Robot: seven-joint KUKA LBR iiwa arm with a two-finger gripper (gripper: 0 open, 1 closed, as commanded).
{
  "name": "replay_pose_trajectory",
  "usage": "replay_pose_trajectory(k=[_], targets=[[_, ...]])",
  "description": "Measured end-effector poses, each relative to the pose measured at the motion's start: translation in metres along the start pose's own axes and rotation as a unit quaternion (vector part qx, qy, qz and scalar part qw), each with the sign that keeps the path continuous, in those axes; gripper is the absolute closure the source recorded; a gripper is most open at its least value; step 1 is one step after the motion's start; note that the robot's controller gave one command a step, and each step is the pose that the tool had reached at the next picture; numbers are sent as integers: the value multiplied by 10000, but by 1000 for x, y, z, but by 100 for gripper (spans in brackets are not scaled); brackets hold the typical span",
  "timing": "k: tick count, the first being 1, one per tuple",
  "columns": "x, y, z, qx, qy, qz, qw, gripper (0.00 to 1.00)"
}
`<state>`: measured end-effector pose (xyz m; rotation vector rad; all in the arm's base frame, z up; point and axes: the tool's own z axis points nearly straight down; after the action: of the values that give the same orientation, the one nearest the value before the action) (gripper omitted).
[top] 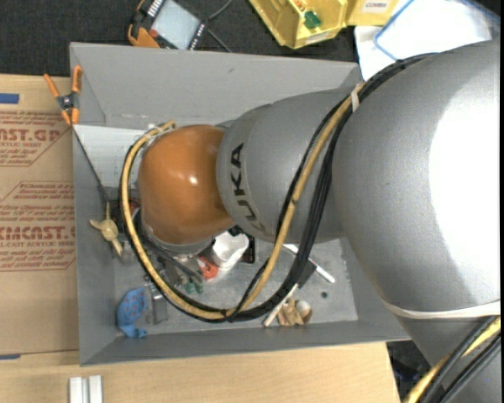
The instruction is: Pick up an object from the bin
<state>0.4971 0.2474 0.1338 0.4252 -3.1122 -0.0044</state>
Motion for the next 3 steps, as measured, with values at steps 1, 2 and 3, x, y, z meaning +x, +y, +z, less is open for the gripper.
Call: replay_pose_trajectory(k=[1,2,3], targets=[[7,2,-24,-3,-10,87,10000,0],[16,4,-10,-9,6,-2506,9681,0],[9,2,62,0,-90,-1261,9920,0]])
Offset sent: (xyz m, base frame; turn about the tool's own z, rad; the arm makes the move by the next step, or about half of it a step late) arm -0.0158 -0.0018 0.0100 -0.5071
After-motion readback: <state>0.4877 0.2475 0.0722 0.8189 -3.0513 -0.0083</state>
